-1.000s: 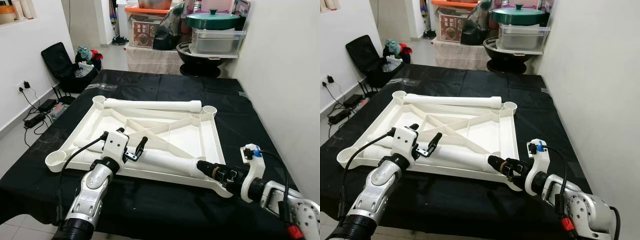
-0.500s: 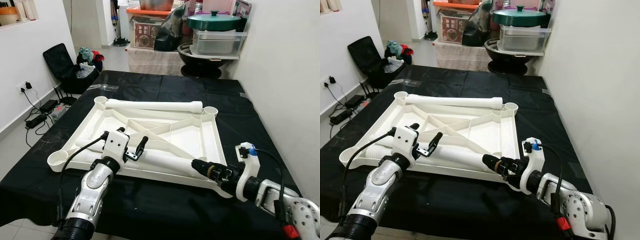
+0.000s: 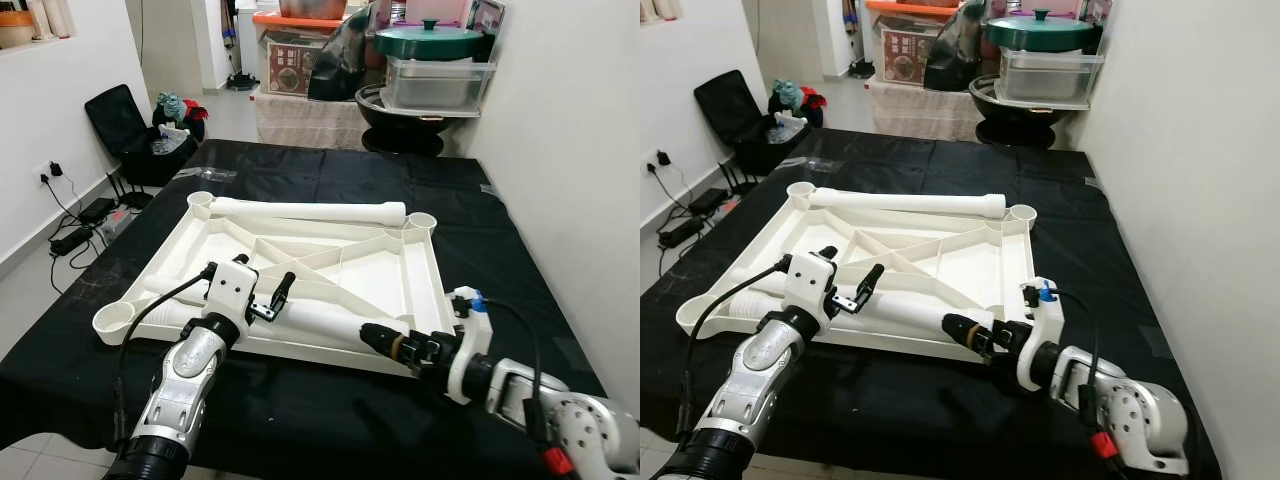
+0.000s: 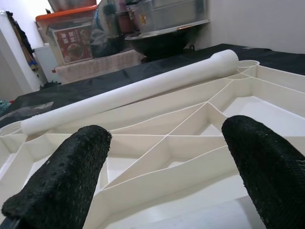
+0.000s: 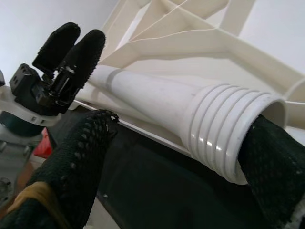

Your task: Building children table

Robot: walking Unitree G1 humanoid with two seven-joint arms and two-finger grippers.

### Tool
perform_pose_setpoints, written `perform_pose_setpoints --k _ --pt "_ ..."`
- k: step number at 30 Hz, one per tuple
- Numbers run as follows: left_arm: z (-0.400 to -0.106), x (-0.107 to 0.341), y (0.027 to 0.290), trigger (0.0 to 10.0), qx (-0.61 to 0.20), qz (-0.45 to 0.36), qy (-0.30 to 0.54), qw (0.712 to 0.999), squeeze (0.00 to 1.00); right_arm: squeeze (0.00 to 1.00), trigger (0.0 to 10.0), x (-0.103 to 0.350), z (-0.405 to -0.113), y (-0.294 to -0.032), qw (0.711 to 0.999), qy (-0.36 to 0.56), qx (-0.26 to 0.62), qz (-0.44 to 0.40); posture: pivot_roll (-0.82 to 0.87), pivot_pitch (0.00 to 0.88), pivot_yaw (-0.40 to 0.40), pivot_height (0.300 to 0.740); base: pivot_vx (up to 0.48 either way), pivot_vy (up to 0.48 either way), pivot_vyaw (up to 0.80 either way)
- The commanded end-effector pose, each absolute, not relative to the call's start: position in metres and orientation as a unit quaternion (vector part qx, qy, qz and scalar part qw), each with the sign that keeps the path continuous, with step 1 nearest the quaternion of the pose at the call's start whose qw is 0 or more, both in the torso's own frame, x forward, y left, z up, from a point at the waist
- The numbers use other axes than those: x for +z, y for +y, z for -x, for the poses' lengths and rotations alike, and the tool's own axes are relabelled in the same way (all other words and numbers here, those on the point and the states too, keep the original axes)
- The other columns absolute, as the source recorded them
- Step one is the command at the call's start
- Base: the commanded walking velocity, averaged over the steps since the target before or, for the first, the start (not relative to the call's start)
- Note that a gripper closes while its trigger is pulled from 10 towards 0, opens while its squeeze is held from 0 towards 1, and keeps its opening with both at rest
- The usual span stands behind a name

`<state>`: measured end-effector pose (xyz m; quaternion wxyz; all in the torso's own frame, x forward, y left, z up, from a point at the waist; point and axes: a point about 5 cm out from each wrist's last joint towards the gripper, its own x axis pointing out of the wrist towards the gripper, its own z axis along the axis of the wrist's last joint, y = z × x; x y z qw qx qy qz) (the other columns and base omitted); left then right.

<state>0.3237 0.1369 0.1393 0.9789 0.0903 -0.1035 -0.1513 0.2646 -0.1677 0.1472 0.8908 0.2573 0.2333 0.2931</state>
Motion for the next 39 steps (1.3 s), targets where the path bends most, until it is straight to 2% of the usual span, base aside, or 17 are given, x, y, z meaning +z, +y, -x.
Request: perform_pose_setpoints --k 1,4,5,7,8,16,27,34,39 --pt "-0.324 0.135 0.137 10.0 -0.151 -0.097 -0.097 0.979 0.0 0.0 10.0 0.149 -0.266 -0.163 0.887 0.228 0.303 -0.263 0.02 0.0 -0.079 0.74 0.0 0.0 0.0" --pt "-0.324 0.135 0.137 10.0 -0.15 -0.098 -0.098 0.979 0.0 0.0 9.9 0.148 -0.268 -0.159 0.882 0.224 0.31 -0.277 0.02 0.0 -0.079 0.74 0.0 0.0 0.0" --pt "-0.323 0.135 0.138 10.0 -0.149 -0.098 -0.098 0.979 0.0 0.0 4.0 0.146 -0.27 -0.157 0.879 0.222 0.311 -0.286 0.03 0.0 -0.085 0.74 0.0 0.0 0.0" --pt "-0.323 0.135 0.138 10.0 -0.149 -0.098 -0.098 0.979 0.0 0.0 4.0 0.144 -0.27 -0.155 0.877 0.221 0.311 -0.292 0.03 0.0 -0.085 0.74 0.0 0.0 0.0" --pt "-0.323 0.135 0.138 10.0 -0.148 -0.098 -0.097 0.979 0.0 0.0 0.0 0.142 -0.271 -0.154 0.875 0.219 0.309 -0.303 0.03 0.0 -0.087 0.74 0.0 0.0 0.0" --pt "-0.322 0.133 0.139 10.0 -0.147 -0.099 -0.095 0.98 0.0 0.0 0.0 0.132 -0.273 -0.154 0.87 0.217 0.294 -0.332 0.03 0.0 -0.088 0.74 0.0 0.0 0.0" --pt "-0.322 0.131 0.139 10.0 -0.149 -0.101 -0.09 0.979 0.0 0.0 0.0 0.118 -0.275 -0.162 0.855 0.192 0.248 -0.413 0.03 0.0 -0.084 0.74 0.0 0.0 0.0" --pt "-0.322 0.13 0.139 10.0 -0.149 -0.102 -0.089 0.98 0.0 0.0 0.0 0.121 -0.275 -0.164 0.85 0.164 0.254 -0.432 0.03 0.0 -0.081 0.74 0.0 0.0 0.0" --pt "-0.322 0.13 0.138 10.0 -0.151 -0.102 -0.088 0.979 0.0 0.0 0.0 0.133 -0.272 -0.168 0.834 0.114 0.282 -0.46 0.02 0.0 -0.074 0.74 0.0 0.0 0.0"
